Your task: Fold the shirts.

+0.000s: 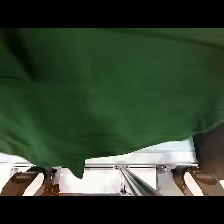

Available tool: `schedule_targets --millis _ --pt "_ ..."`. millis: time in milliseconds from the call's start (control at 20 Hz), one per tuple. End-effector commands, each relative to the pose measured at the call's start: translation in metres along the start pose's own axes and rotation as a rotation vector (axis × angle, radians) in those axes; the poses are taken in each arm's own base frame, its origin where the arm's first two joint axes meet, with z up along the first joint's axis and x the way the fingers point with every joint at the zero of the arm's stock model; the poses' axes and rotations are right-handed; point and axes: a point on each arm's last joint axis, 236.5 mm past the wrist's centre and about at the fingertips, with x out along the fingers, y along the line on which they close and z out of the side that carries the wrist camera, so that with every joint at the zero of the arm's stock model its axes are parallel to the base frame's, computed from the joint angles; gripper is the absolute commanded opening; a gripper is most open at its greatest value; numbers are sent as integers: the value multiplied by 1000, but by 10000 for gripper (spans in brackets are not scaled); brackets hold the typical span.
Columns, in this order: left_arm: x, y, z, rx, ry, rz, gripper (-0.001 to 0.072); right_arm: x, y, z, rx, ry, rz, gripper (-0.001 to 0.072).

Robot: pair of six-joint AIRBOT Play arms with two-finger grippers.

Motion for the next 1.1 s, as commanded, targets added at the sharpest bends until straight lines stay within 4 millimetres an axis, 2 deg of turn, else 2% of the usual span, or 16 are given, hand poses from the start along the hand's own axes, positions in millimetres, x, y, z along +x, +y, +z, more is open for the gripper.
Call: schedule_targets --millis 0,150,300,400,550,700,800,900,1050 --pt "86 25 -57 -27 259 51 18 72 -13 -53 77 207 33 32" --pt "174 33 -117 -63 485 25 18 152 -16 -87 141 334 121 32" --pt "256 38 -173 -114 617 0 18 236 -32 -115 218 425 153 32" --pt "308 46 -197 -174 611 25 18 298 -49 -129 292 427 138 32" --pt "373 56 -228 -256 566 57 19 380 -70 -144 373 395 141 32" --pt "420 51 -264 -341 558 40 18 442 -78 -154 456 391 171 31" --pt "439 52 -289 -378 573 45 18 473 -86 -161 488 399 170 32" --pt "453 54 -311 -395 590 56 18 494 -95 -164 519 397 160 32" --pt "464 53 -336 -413 622 55 18 512 -101 -170 536 397 154 32"
